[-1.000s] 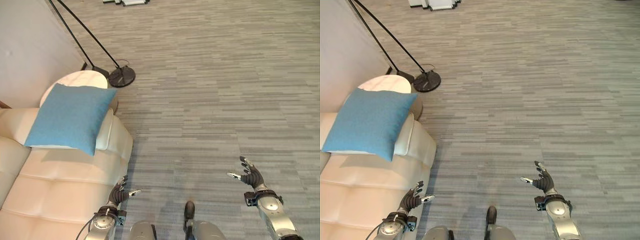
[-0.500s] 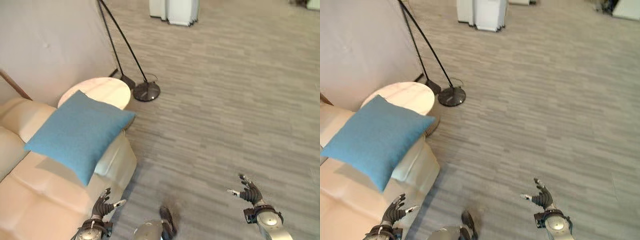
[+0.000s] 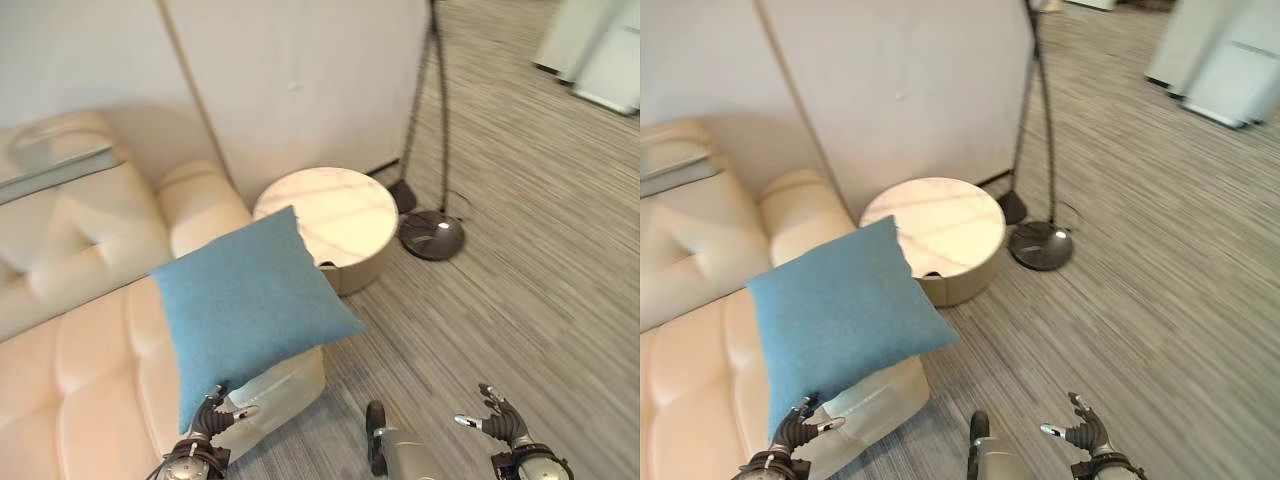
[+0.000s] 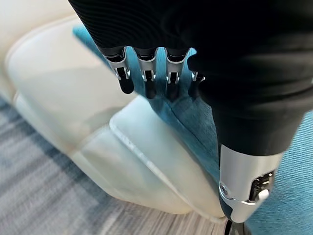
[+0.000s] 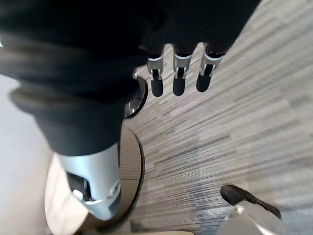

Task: Pick up all the scattered cushions and arrange them neatly on the sofa.

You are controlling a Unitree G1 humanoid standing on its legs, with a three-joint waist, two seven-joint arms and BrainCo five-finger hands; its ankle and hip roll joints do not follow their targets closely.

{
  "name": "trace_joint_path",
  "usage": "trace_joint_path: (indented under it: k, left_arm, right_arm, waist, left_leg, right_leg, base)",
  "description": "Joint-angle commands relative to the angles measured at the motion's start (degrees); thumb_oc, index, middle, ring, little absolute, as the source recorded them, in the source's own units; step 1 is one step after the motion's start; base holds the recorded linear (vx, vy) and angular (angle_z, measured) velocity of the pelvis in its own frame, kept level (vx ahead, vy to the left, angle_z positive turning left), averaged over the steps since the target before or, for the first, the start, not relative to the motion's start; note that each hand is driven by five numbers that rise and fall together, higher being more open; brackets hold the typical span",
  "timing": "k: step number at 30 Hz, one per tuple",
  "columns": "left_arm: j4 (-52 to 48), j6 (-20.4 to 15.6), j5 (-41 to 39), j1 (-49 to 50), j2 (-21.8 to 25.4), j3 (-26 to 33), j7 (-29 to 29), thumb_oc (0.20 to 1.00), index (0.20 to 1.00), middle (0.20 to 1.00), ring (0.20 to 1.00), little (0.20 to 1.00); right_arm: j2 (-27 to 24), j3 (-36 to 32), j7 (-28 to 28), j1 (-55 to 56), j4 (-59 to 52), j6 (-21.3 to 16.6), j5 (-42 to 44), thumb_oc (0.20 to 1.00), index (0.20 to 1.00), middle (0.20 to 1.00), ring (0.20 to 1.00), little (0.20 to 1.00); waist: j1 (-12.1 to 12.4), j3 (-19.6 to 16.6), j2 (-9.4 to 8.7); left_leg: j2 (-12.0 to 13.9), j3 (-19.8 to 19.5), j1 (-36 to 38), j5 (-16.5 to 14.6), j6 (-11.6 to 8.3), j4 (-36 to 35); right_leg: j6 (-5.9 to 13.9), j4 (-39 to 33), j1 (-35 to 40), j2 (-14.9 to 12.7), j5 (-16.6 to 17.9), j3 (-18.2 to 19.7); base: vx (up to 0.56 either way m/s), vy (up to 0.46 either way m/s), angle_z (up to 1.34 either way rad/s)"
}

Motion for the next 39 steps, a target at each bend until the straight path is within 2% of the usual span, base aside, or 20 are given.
trace_joint_path:
  k: [1, 3, 4, 5, 6, 7, 8, 12, 14, 15, 16, 17, 19, 21, 23, 24, 27, 28, 32, 39]
  left_arm:
    - [-1.72, -1.99, -0.75, -2.48, 1.82, 2.14, -1.03, 1.0, 1.0, 1.0, 1.0, 1.0]
    - [-0.98, -1.74, -0.61, -2.39, 1.86, 2.24, -1.14, 1.0, 1.0, 1.0, 1.0, 1.0]
    - [-0.78, -1.67, -0.55, -2.28, 1.86, 2.48, -1.22, 1.0, 1.0, 1.0, 1.0, 1.0]
    - [-0.51, -1.67, -0.45, -2.31, 1.85, 2.56, -1.18, 1.0, 1.0, 1.0, 1.0, 1.0]
    - [-0.51, -1.67, -0.45, -2.32, 1.84, 2.56, -1.18, 1.0, 1.0, 1.0, 1.0, 1.0]
    - [-0.62, -1.56, -0.61, -2.11, 1.61, 2.88, -1.25, 1.0, 1.0, 1.0, 1.0, 1.0]
    - [-0.68, -1.55, -0.62, -2.07, 1.57, 2.93, -1.26, 1.0, 1.0, 1.0, 1.0, 1.0]
    - [-0.81, -1.45, -0.52, -0.83, 1.52, 3.42, -1.52, 1.0, 1.0, 1.0, 1.0, 1.0]
    - [-0.62, -1.42, -0.42, -0.23, 1.79, 3.81, -1.72, 1.0, 1.0, 1.0, 1.0, 1.0]
    - [-0.63, -1.41, -0.42, -0.23, 1.79, 3.81, -1.72, 1.0, 1.0, 1.0, 1.0, 1.0]
    - [-0.91, -1.46, -0.54, -0.29, 2.05, 4.03, -1.49, 1.0, 1.0, 1.0, 1.0, 1.0]
    - [-1.46, -1.39, -0.58, -0.8, 2.93, 4.36, -0.96, 1.0, 1.0, 1.0, 1.0, 1.0]
    - [-1.51, -1.49, -0.5, -1.11, 3.44, 4.6, -0.68, 1.0, 1.0, 1.0, 1.0, 1.0]
    - [-1.53, -1.69, -0.6, -1.32, 3.78, 5.2, -0.17, 1.0, 1.0, 1.0, 1.0, 1.0]
    - [-1.91, -2.06, -0.94, -1.17, 3.78, 5.77, 0.14, 1.0, 1.0, 1.0, 1.0, 1.0]
    - [-1.24, -2.57, -0.67, -1.82, 4.25, 5.06, 0.51, 1.0, 1.0, 1.0, 1.0, 1.0]
    - [-0.85, -2.51, -2.03, -1.5, 3.78, 5.62, -0.17, 1.0, 1.0, 1.0, 1.0, 1.0]
    - [0.38, -2.71, -2.94, -1.25, 3.34, 6.36, 0.36, 1.0, 1.0, 1.0, 1.0, 1.0]
    - [0.46, -2.62, -3.95, 0.52, 3.28, 8.47, -0.01, 1.0, 1.0, 1.0, 1.0, 1.0]
    - [-0.64, -2.85, -5.82, -0.71, 5.15, 10.52, 1.02, 1.0, 1.0, 1.0, 1.0, 1.0]
  right_arm:
    - [-2.0, -2.39, -0.2, -2.69, -4.64, -2.58, 2.06, 1.0, 1.0, 1.0, 1.0, 1.0]
    - [-2.42, -2.49, -0.32, -2.85, -4.52, -2.38, 2.0, 1.0, 1.0, 1.0, 1.0, 1.0]
    - [-2.7, -2.48, -0.28, -2.85, -4.52, -2.24, 1.7, 1.0, 1.0, 1.0, 1.0, 1.0]
    - [-2.85, -2.49, -0.34, -2.92, -4.36, -2.13, 1.44, 1.0, 1.0, 1.0, 1.0, 1.0]
    - [-2.85, -2.49, -0.34, -2.92, -4.35, -2.14, 1.44, 1.0, 1.0, 1.0, 1.0, 1.0]
    - [-3.06, -2.38, -0.14, -2.89, -4.11, -1.73, 0.23, 1.0, 1.0, 1.0, 1.0, 1.0]
    - [-3.1, -2.36, -0.12, -2.91, -4.14, -1.73, 0.2, 1.0, 1.0, 1.0, 1.0, 1.0]
    - [-2.94, -2.54, 0.11, -2.56, -4.85, -1.29, -0.84, 1.0, 1.0, 1.0, 1.0, 1.0]
    - [-2.4, -2.92, 0.5, -2.39, -5.62, -1.09, -1.32, 1.0, 1.0, 1.0, 1.0, 1.0]
    - [-2.4, -2.92, 0.5, -2.39, -5.62, -1.09, -1.32, 1.0, 1.0, 1.0, 1.0, 1.0]
    - [-2.25, -3.03, 0.64, -2.5, -6.08, -0.99, -1.53, 1.0, 1.0, 1.0, 1.0, 1.0]
    - [-2.19, -2.94, 0.43, -3.04, -6.92, -0.91, -1.94, 1.0, 1.0, 1.0, 1.0, 1.0]
    - [-1.94, -2.87, 0.19, -3.45, -6.94, -1.17, -1.8, 1.0, 1.0, 1.0, 1.0, 1.0]
    - [-1.94, -2.76, -0.24, -4.03, -6.99, -1.49, -1.95, 1.0, 1.0, 1.0, 1.0, 1.0]
    - [-2.52, -3.0, -0.75, -4.4, -7.25, -1.86, -1.94, 1.0, 1.0, 1.0, 1.0, 1.0]
    - [-3.01, -3.21, -0.88, -4.38, -6.87, -2.22, -0.95, 1.0, 1.0, 1.0, 1.0, 1.0]
    - [-3.29, -4.01, -1.11, -4.5, -7.5, -2.22, -0.35, 1.0, 1.0, 1.0, 1.0, 1.0]
    - [-3.88, -4.08, -1.18, -5.17, -8.06, -2.32, -0.62, 1.0, 1.0, 1.0, 1.0, 1.0]
    - [-4.65, -5.32, -1.02, -5.4, -11.85, -2.63, 0.34, 1.0, 1.0, 1.0, 1.0, 1.0]
    - [-5.28, -3.8, 0.23, -8.2, -16.07, -3.31, 4.34, 1.0, 1.0, 1.0, 1.0, 1.0]
  waist:
    - [-3.03, 3.45, 0.31]
    - [-2.63, 3.31, 0.23]
    - [-2.4, 3.03, 0.5]
    - [-2.16, 2.92, 0.78]
    - [-2.19, 2.96, 0.77]
    - [-1.95, 2.69, 1.42]
    - [-1.86, 2.89, 1.46]
    - [-1.65, 2.24, 2.09]
    - [-0.99, 1.98, 1.98]
    - [-0.97, 1.97, 1.95]
    - [-0.93, 2.4, 2.07]
    - [-1.13, 3.7, 1.95]
    - [-1.19, 4.29, 2.04]
    - [-1.52, 4.86, 2.35]
    - [-2.19, 4.71, 2.64]
    - [-2.93, 4.59, 1.76]
    - [-2.07, 3.99, 1.1]
    - [-1.72, 3.54, 0.99]
    - [-0.71, 1.84, 1.08]
    - [0.54, 1.47, 1.18]
  left_leg:
    - [5.24, 7.72, -6.09, 6.05, 3.07, -12.78]
    - [7.41, 11.08, -7.7, 6.66, 2.6, -15.59]
    - [8.13, 11.94, -8.12, 8.5, 1.91, -18.12]
    - [8.78, 11.92, -8.34, 9.2, 0.68, -19.55]
    - [8.76, 11.9, -8.28, 9.24, 0.67, -19.6]
    - [10.58, 14.46, -8.57, 11.8, -0.4, -22.65]
    - [10.68, 15.18, -8.62, 12.86, 0.06, -23.1]
    - [9.29, 13.77, -6.93, 11.79, 0.39, -24.08]
    - [7.1, 12.25, -5.95, 9.85, 2.05, -24.35]
    - [7.07, 12.28, -5.95, 9.84, 2.07, -24.35]
    - [5.71, 11.66, -5.24, 8.93, 3.14, -24.79]
    - [3.8, 10.49, -4.72, 8.08, 4.95, -24.58]
    - [3.18, 9.89, -4.45, 7.63, 5.46, -24.71]
    - [2.39, 8.59, -3.64, 6.99, 6.08, -24.43]
    - [1.48, 6.85, -2.79, 6.94, 6.03, -25.04]
    - [-0.22, 3.98, -2.66, 6.41, 5.83, -24.61]
    - [-0.47, 2.81, -2.87, 6.45, 5.55, -24.94]
    - [-0.28, 2.37, -2.55, 6.79, 5.24, -25.72]
    - [-0.04, 1.55, -1.68, 7.14, 4.68, -26.56]
    - [0.19, 1.02, -0.58, 7.63, 4.12, -28.2]
  right_leg:
    - [9.55, -6.09, 11.53, -3.54, -3.8, -1.48]
    - [9.38, -6.86, 13.46, -4.04, -5.14, -3.28]
    - [9.27, -7.07, 14.0, -3.84, -5.68, -4.1]
    - [9.62, -7.04, 15.24, -3.83, -7.11, -4.45]
    - [9.61, -7.03, 15.29, -3.84, -7.13, -4.47]
    - [9.57, -6.65, 16.47, -4.06, -8.46, -6.09]
    - [9.23, -6.63, 16.12, -4.01, -7.78, -6.35]
    - [9.91, -6.24, 16.96, -5.09, -7.64, -6.27]
    - [10.78, -2.91, 16.25, -7.07, -7.18, -5.5]
    - [10.8, -2.81, 16.19, -7.11, -7.23, -5.47]
    - [11.44, 1.22, 14.32, -8.34, -5.3, -4.7]
    - [12.07, 8.45, 10.85, -9.8, -1.6, -2.28]
    - [12.02, 10.98, 9.14, -9.43, -1.39, -0.59]
    - [11.13, 12.8, 6.88, -7.14, -2.72, 2.2]
    - [10.76, 8.7, 5.53, -3.34, -4.32, 4.9]
    - [10.84, 0.87, 7.87, -0.94, -5.4, 7.55]
    - [10.72, -1.21, 9.12, -1.17, -4.29, 7.2]
    - [11.41, -1.2, 8.63, -0.22, -2.2, 7.42]
    - [10.16, -6.02, 12.2, -0.1, -3.32, 5.33]
    - [9.69, -9.7, 15.17, -0.21, -3.74, 3.86]
  base:
    - [0.12, -0.036, 0.92]
    - [0.16, -0.001, 0.97]
    - [0.23, 0.055, 0.52]
    - [0.17, 0.047, 0.29]
    - [0.25, 0.127, 0.09]
    - [0.08, 0.088, 0.04]
    - [0.13, 0.145, -0.05]
    - [0.11, 0.187, -0.26]
    - [0.12, 0.281, -0.23]
    - [0.06, 0.241, -0.22]
    - [0.0, 0.273, -0.09]
    - [0.0, 0.338, -0.08]
    - [0.0, 0.17, 0.12]
    - [0.07, 0.078, 0.17]
    - [0.13, 0.002, 0.1]
    - [0.1, -0.049, 0.32]
    - [0.09, -0.105, 0.84]
    - [0.05, -0.132, 0.67]
    - [0.12, -0.077, 0.16]
    - [0.06, -0.026, 0.14]
